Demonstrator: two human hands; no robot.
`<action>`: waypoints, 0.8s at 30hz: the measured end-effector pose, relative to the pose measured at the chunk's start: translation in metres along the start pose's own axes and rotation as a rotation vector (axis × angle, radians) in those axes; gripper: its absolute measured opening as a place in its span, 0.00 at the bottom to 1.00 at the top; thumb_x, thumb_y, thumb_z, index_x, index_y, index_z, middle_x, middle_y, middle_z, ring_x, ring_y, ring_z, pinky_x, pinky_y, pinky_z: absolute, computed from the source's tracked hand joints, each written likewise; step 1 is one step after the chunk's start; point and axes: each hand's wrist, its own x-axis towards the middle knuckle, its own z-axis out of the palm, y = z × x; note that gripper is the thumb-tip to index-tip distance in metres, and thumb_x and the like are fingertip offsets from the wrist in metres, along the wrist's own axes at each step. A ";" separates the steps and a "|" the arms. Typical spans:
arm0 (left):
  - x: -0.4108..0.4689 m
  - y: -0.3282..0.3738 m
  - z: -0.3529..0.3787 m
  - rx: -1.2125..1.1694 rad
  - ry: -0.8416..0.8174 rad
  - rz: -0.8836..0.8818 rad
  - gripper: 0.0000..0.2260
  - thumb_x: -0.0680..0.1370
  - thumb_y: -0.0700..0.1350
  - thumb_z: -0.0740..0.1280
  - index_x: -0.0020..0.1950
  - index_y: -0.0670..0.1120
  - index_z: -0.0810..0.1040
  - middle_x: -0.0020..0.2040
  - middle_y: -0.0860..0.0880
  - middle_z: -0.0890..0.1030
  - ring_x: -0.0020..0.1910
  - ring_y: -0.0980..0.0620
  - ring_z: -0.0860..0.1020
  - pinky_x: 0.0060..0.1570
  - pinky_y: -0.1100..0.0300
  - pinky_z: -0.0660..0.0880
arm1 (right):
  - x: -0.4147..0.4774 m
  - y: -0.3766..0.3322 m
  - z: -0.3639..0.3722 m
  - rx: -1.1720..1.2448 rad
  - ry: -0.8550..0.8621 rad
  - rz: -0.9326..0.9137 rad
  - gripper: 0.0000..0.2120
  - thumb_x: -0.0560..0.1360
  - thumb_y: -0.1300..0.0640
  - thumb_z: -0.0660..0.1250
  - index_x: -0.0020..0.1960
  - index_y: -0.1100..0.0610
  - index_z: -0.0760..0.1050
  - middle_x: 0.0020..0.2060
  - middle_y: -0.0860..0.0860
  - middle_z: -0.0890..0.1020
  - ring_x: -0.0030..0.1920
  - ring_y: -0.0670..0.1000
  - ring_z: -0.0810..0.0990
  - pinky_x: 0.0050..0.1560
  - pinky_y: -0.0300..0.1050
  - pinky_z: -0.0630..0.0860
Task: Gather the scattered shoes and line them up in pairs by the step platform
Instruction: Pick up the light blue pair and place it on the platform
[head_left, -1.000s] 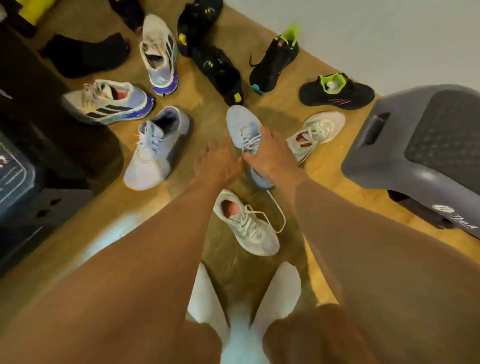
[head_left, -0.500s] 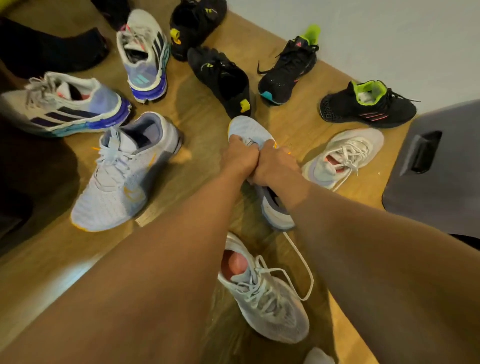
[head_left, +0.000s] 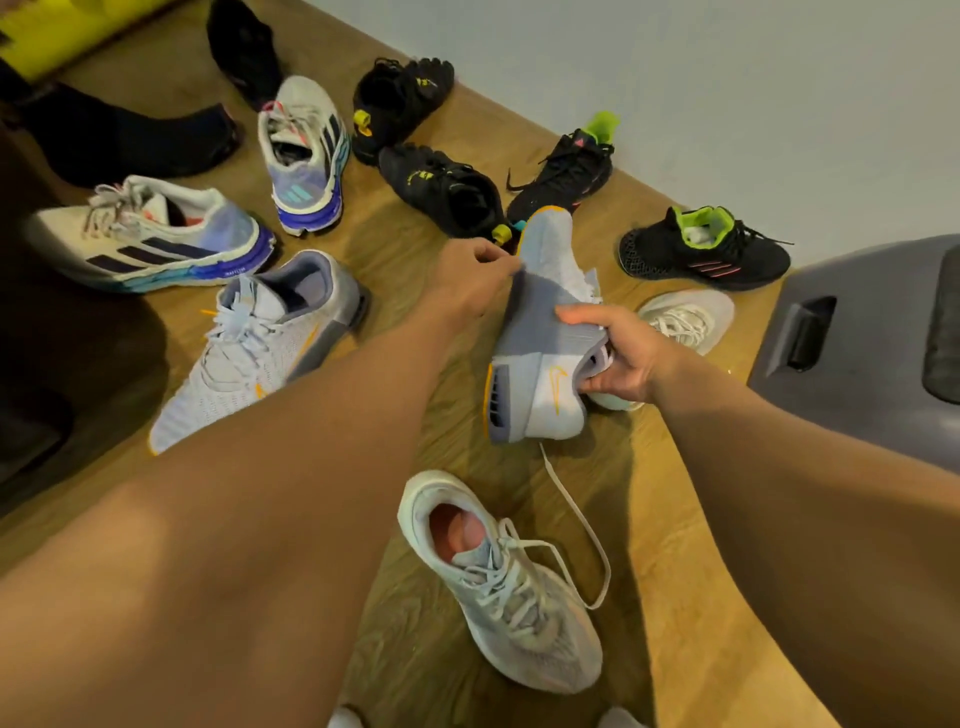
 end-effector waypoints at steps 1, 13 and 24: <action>0.001 0.003 -0.004 -0.010 0.008 0.007 0.04 0.77 0.47 0.68 0.45 0.47 0.80 0.35 0.51 0.76 0.32 0.54 0.72 0.31 0.61 0.70 | -0.003 0.000 -0.002 0.059 -0.009 -0.012 0.18 0.65 0.54 0.72 0.53 0.56 0.78 0.44 0.55 0.83 0.44 0.55 0.83 0.48 0.54 0.79; 0.003 -0.030 -0.117 0.574 0.445 -0.120 0.14 0.76 0.46 0.61 0.58 0.42 0.78 0.58 0.40 0.77 0.58 0.39 0.76 0.54 0.47 0.74 | -0.009 -0.024 0.012 -0.157 0.023 -0.041 0.19 0.64 0.52 0.73 0.54 0.55 0.77 0.39 0.51 0.83 0.39 0.52 0.83 0.39 0.47 0.80; -0.003 -0.059 -0.177 0.415 0.152 -0.690 0.15 0.73 0.47 0.72 0.53 0.41 0.72 0.41 0.41 0.75 0.39 0.41 0.78 0.51 0.45 0.80 | 0.010 -0.041 0.027 -0.349 0.052 -0.079 0.12 0.67 0.54 0.72 0.50 0.54 0.78 0.36 0.51 0.84 0.32 0.50 0.82 0.31 0.43 0.77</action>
